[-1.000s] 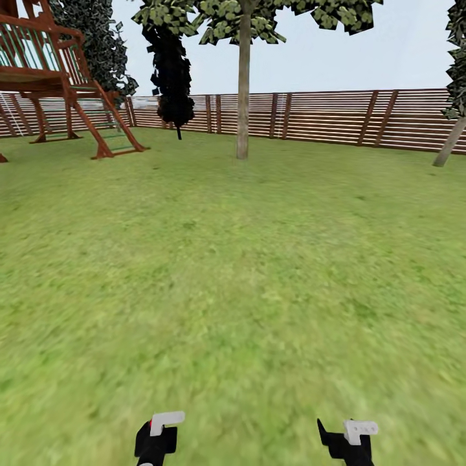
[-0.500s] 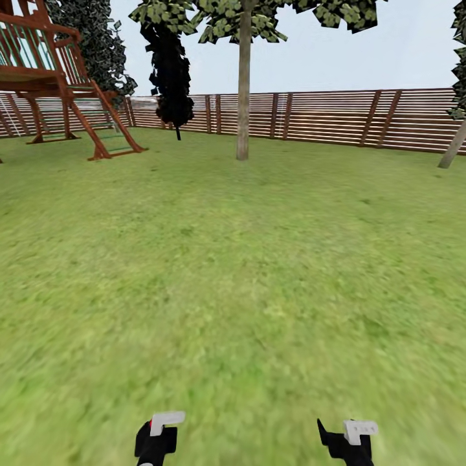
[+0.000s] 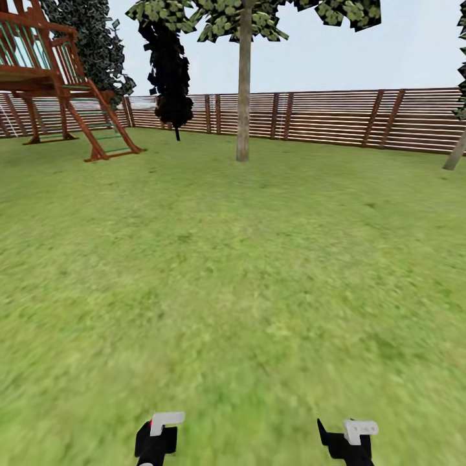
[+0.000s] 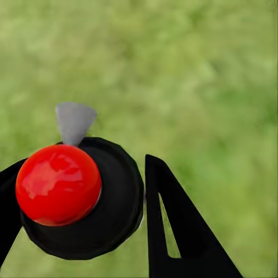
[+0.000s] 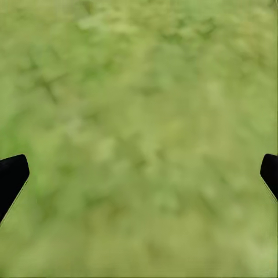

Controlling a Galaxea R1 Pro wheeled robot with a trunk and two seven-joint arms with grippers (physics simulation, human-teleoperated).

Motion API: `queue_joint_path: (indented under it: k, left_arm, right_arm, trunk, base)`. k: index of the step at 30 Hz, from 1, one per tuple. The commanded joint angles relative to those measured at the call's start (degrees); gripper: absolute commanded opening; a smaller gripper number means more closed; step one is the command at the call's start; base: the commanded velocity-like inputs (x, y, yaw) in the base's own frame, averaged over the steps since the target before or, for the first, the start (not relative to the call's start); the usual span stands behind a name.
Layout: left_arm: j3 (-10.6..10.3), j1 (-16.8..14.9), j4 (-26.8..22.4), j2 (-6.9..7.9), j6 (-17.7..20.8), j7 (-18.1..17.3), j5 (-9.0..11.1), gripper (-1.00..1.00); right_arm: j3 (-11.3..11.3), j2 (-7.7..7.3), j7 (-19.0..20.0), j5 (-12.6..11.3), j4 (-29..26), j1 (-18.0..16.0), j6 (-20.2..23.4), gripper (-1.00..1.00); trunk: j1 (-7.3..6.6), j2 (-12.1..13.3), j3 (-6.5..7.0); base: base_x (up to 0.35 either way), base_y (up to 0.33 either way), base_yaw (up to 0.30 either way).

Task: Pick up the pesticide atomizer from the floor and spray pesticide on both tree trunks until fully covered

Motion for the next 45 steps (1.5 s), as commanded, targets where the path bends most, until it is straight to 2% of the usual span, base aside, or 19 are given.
queue_joint_path:
  k: [1, 45]
  left_arm:
    - [0.0, 0.0, 0.0, 0.0, 0.0, 0.0, 0.0, -1.0]
    - [0.0, 0.0, 0.0, 0.0, 0.1, 0.0, 0.0, -1.0]
  right_arm:
    - [0.0, 0.0, 0.0, 0.0, 0.0, 0.0, 0.0, 1.0]
    - [0.0, -0.09, 0.0, 0.0, -0.1, 0.0, 0.0, 1.0]
  trunk:
    - [0.0, 0.0, 0.0]
    - [0.0, 0.0, 0.0]
  base:
    - [0.339, 0.0, 0.0]
    - [0.339, 0.0, 0.0]
